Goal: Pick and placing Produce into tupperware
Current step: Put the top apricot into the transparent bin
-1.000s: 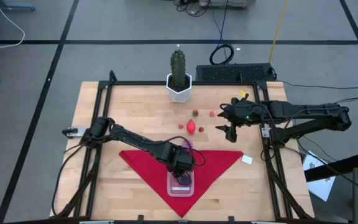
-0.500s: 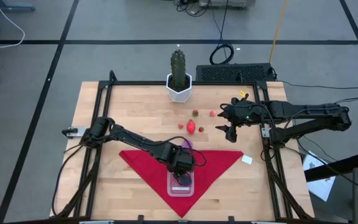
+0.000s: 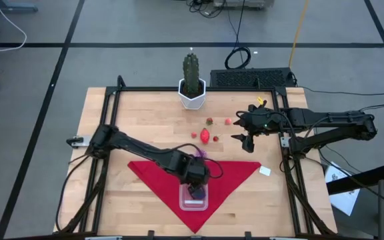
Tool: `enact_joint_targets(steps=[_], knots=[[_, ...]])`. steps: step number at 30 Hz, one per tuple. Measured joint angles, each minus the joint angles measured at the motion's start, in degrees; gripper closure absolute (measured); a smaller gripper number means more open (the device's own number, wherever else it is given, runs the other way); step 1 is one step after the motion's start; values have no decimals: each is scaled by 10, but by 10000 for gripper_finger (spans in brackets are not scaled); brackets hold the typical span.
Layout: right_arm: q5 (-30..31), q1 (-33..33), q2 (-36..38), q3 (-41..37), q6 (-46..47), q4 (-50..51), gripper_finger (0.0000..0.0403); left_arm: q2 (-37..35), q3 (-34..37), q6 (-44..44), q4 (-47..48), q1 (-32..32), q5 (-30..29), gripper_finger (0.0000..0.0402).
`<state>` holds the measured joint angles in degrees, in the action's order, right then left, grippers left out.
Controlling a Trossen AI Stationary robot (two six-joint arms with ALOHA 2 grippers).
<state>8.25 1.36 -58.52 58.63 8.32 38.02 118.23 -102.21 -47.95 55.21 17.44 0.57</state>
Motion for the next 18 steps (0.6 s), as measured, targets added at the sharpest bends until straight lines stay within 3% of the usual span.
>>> enact_joint_targets(steps=[4,10,15,18], knots=[[0,0,0,0,0,0,149,-24,-36,13,106,9,-99,142],[0,0,0,0,0,-1,149,-65,-35,14,231,-9,-246,143],[0,0,0,0,0,0,149,-70,-24,57,272,-53,-293,143],[0,0,0,0,-1,1,149,-72,2,112,243,-90,-293,144]])
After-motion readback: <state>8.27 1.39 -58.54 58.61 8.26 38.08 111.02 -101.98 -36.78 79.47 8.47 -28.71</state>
